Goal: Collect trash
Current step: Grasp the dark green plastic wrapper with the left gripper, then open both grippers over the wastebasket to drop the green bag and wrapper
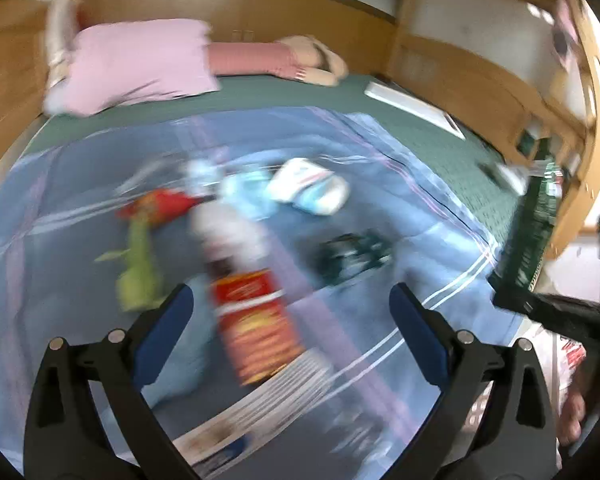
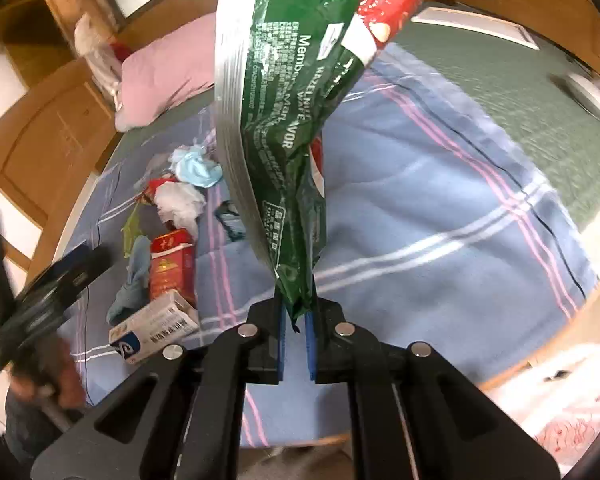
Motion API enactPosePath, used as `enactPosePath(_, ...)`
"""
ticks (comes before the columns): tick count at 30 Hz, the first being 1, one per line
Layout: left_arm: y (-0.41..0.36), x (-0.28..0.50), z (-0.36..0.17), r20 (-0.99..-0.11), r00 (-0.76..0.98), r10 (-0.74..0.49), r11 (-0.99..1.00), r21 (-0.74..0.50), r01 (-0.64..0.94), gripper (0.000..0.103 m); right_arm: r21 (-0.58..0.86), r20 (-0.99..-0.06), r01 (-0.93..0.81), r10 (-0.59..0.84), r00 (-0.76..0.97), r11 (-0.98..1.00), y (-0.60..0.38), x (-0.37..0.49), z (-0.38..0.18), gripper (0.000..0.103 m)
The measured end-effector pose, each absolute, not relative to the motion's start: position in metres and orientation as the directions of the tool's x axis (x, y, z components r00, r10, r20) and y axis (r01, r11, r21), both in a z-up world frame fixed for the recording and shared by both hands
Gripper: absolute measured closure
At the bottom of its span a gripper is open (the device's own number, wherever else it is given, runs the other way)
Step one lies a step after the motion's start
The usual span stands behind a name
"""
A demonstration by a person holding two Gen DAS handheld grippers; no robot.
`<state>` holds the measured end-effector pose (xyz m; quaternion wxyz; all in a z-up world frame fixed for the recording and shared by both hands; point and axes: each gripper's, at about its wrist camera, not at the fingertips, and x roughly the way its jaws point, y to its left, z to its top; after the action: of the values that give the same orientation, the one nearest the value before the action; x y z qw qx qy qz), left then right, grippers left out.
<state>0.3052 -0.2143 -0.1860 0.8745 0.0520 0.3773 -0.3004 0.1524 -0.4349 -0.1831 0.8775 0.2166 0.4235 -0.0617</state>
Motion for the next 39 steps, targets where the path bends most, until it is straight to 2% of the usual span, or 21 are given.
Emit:
enactPosePath(4, -0.280, 0.314, -0.202, -0.711, 0.514, -0.481, 0.774, -0.068, 0.630, 0.005, 0.367, -0.752, 0.324, 0.074, 0.655, 0.872, -0.456, 0.126, -0.181, 0.094)
enactPosePath(11, -0.327, 0.352, -0.255, -0.814, 0.418, -0.403, 0.803, -0.095, 0.588, 0.007, 0.392, -0.724, 0.327, 0.069, 0.686, 0.860, -0.474, 0.097, -0.171, 0.094)
enactPosePath(12, -0.329, 0.357, -0.261, -0.827, 0.407, -0.387, 0.817, -0.103, 0.567, 0.019, 0.398, -0.721, 0.326, 0.072, 0.689, 0.857, -0.477, 0.094, -0.170, 0.094)
enactPosePath(13, -0.328, 0.358, -0.265, -0.834, 0.398, -0.382, 0.820, -0.108, 0.562, 0.035, 0.402, -0.719, 0.328, 0.073, 0.692, 0.855, -0.478, 0.093, -0.170, 0.094)
enactPosePath(16, -0.332, 0.354, -0.268, -0.837, 0.433, -0.335, 0.825, -0.039, 0.563, 0.048, 0.412, -0.716, 0.336, 0.073, 0.695, 0.847, -0.484, 0.089, -0.173, 0.094)
enactPosePath(25, -0.316, 0.315, -0.219, -0.781, 0.503, -0.370, 0.832, -0.038, 0.554, 0.052, 0.419, -0.687, 0.347, 0.043, 0.725, 0.839, -0.481, 0.067, -0.158, 0.094)
enactPosePath(33, -0.306, 0.229, -0.136, -0.675, 0.594, -0.437, 0.809, -0.007, 0.588, 0.050, 0.418, -0.621, 0.375, -0.041, 0.783, 0.828, -0.468, 0.016, -0.123, 0.093)
enactPosePath(39, -0.314, 0.153, -0.099, -0.622, 0.589, -0.515, 0.751, 0.005, 0.661, 0.050, 0.405, -0.578, 0.411, -0.119, 0.807, 0.817, -0.456, -0.044, -0.097, 0.093)
